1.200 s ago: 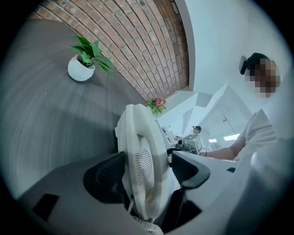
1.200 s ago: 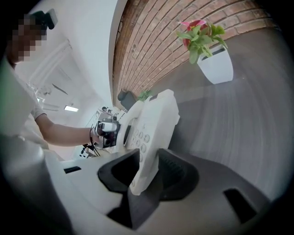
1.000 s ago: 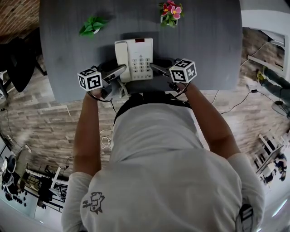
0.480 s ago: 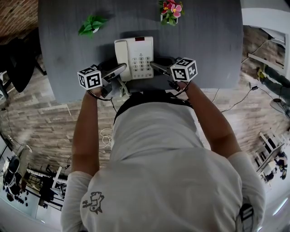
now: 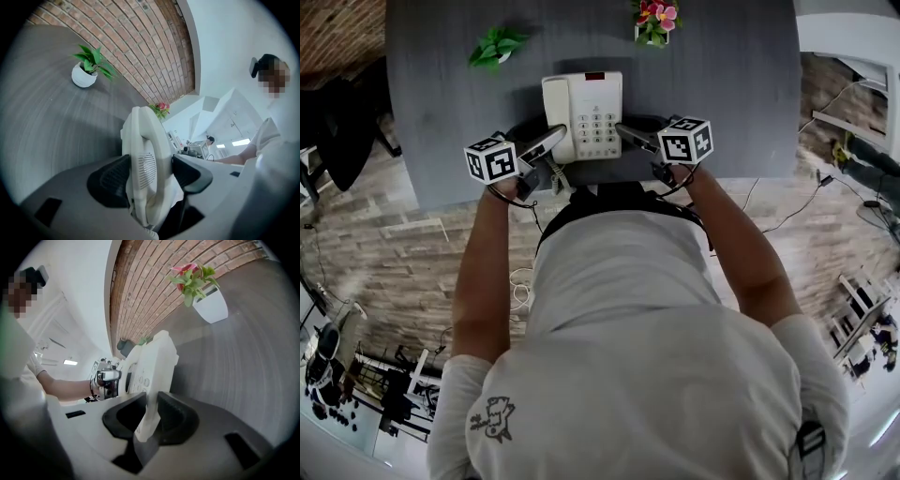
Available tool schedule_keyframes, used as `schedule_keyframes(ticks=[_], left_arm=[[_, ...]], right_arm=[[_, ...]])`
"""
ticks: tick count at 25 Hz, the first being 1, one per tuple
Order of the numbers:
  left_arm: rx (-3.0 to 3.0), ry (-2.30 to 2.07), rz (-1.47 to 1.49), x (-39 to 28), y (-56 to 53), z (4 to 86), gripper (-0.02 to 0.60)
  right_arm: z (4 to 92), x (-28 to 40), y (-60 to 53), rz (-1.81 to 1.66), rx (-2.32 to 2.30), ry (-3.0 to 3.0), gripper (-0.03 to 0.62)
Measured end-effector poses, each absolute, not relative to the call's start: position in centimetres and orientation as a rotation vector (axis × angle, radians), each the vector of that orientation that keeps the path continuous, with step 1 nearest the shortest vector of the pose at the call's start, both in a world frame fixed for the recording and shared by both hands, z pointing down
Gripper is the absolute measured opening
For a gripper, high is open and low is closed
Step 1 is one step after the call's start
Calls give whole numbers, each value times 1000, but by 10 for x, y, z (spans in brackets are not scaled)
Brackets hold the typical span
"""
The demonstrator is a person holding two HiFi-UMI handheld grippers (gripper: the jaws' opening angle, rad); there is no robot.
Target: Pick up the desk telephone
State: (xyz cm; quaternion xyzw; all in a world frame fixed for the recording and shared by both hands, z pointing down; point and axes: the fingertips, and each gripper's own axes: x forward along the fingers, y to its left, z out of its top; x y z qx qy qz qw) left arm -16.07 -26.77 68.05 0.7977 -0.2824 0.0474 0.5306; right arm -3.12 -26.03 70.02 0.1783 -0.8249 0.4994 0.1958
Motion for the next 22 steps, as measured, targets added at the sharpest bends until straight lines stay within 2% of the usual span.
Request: schedule_keyframes(ticks=[22], left_arm=[[2168, -716, 107, -188, -261, 539, 299]], right_arm=[[576, -61, -244, 1183, 643, -2516, 81]])
